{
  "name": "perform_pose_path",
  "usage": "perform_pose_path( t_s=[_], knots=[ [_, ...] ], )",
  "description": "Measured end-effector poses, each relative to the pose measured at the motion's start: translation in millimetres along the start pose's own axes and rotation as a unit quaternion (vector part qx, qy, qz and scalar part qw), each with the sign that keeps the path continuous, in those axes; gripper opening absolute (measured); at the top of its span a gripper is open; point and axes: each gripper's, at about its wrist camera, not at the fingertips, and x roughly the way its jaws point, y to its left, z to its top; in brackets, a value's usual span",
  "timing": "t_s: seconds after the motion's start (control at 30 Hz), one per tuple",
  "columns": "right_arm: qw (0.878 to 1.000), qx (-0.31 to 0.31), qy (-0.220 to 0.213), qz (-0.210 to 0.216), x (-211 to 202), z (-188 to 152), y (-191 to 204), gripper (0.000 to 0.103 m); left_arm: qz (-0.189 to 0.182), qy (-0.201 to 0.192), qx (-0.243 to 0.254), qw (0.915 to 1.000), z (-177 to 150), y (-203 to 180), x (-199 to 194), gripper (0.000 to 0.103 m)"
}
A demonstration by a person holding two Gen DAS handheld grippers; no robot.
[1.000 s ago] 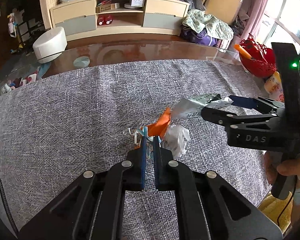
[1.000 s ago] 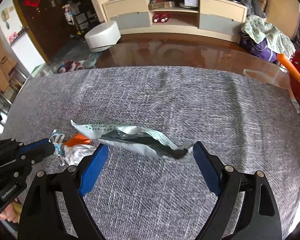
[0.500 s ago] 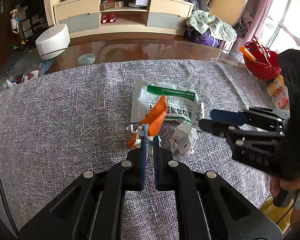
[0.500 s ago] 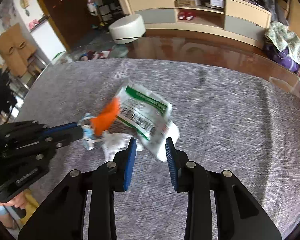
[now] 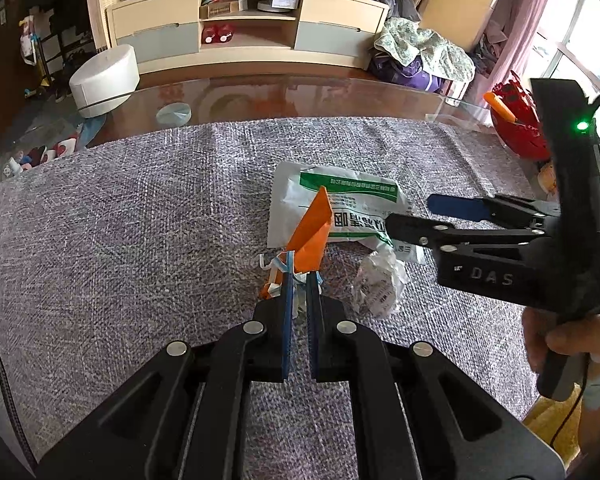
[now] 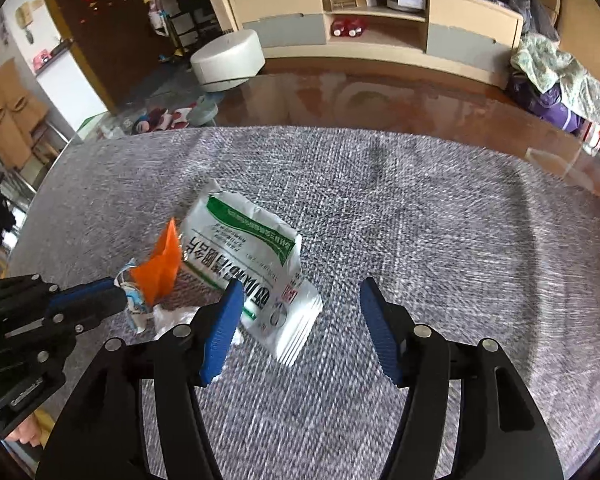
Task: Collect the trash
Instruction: 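Grasp the white-green printed packet with the right gripper and lift it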
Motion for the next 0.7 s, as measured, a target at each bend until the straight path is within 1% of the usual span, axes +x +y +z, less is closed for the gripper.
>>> perform_pose_path(
  t_s=[0.1,0.13,0.17,0.2,0.23,0.27,0.3,0.33,0.47,0.7],
  knots=[
    [1.0,0.001,0.0,0.007,9.5,2.6,2.4,0.061,0.0,0.0,-0.002,1.0,2.1,3.0,2.8,0.005],
    [1.0,-0.001,-0.002,0.01,10.0,3.4,4.7,0.056,0.0,0.0,-0.002,1.0,2.6,4.1,3.2,0.005],
    [1.0,-0.003,-0.002,0.017,10.5,4.0,7.0,0.044,0.001,0.001,-0.003,1.0,2.9,5.6,3.9,0.005],
    [1.0,-0.004,-0.001,0.023,11.0,3.9,9.0,0.036,0.001,0.001,-0.004,1.0,3.3,6.3,4.4,0.005],
    [1.0,-0.01,0.001,0.024,11.7,3.3,14.2,0.022,0.001,0.002,-0.005,1.0,3.4,7.0,4.5,0.005],
    [1.0,-0.015,0.001,0.022,11.4,2.0,19.0,0.017,0.002,0.002,-0.005,1.0,3.4,7.4,4.2,0.005],
    [1.0,-0.021,0.001,0.021,10.9,1.3,22.6,0.016,0.002,0.002,-0.006,1.0,2.3,6.7,3.4,0.005],
    [0.999,-0.024,0.001,0.023,9.2,-0.7,26.2,0.012,0.003,0.001,-0.005,1.0,2.0,6.0,1.8,0.005],
    [0.999,-0.029,-0.008,0.013,-7.2,-8.2,30.7,0.009,0.006,-0.007,-0.004,1.0,-0.4,3.0,-11.1,0.005],
    [0.999,-0.013,-0.049,-0.017,-72.3,-24.0,16.9,0.009,0.007,-0.043,0.005,0.999,-7.9,-11.8,-64.3,0.005]
  ],
)
